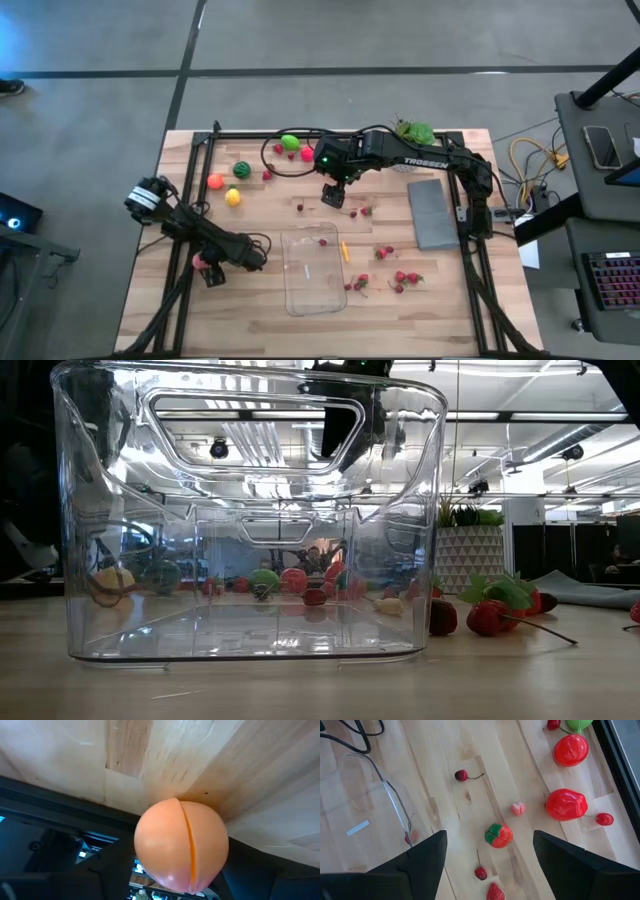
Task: Pick and placing Produce into tupperware
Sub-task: Put the light orange peach into the transparent bin
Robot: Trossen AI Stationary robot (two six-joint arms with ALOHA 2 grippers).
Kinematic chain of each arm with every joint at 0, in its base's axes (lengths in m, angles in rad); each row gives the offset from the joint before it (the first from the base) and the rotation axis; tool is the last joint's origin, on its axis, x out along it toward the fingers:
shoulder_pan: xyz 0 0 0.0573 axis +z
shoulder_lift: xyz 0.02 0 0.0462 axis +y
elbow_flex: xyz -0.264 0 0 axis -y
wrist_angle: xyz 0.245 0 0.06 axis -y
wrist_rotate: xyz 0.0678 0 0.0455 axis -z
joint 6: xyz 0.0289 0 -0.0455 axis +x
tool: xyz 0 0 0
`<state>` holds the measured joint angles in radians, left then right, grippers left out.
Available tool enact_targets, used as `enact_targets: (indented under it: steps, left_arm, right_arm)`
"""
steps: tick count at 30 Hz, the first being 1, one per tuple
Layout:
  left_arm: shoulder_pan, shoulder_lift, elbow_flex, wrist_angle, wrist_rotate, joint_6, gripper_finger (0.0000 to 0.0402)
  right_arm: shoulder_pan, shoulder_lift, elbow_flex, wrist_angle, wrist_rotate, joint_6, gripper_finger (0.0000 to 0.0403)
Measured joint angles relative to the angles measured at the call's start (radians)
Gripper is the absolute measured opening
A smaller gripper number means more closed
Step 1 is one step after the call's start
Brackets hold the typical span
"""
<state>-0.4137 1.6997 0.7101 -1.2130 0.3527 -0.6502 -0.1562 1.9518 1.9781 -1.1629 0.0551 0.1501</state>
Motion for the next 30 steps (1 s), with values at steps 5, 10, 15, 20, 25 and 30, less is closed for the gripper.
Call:
enact_targets:
  steps: [5, 10, 15, 20, 25, 30]
  left_arm:
    - [0.000, 0.000, 0.028, 0.000, -0.010, -0.001, 0.0245]
    - [0.002, -0.034, 0.081, 0.002, -0.156, -0.057, 0.0244]
    - [0.035, -0.112, 0.100, 0.000, -0.242, -0.176, 0.0244]
    - [0.081, -0.246, 0.100, 0.001, -0.310, -0.322, 0.0244]
    - [0.101, -0.424, 0.139, 0.053, -0.418, -0.440, 0.0244]
    - [0.100, -0.591, 0.167, 0.350, -0.577, -0.451, 0.0244]
  right_arm:
    - [0.000, 0.000, 0.000, 0.000, 0.000, -0.001, 0.0288]
    - [0.000, 0.000, 0.000, 0.000, 0.000, 0.000, 0.0288]
    - [-0.001, 0.000, 0.000, 0.000, 0.000, 0.000, 0.0288]
    - [-0.001, 0.000, 0.000, -0.002, 0.000, -0.001, 0.0288]
    - [-0.001, 0.000, 0.000, -0.007, 0.000, -0.001, 0.0288]
    - [-0.001, 0.000, 0.000, -0.019, -0.001, -0.002, 0.0288]
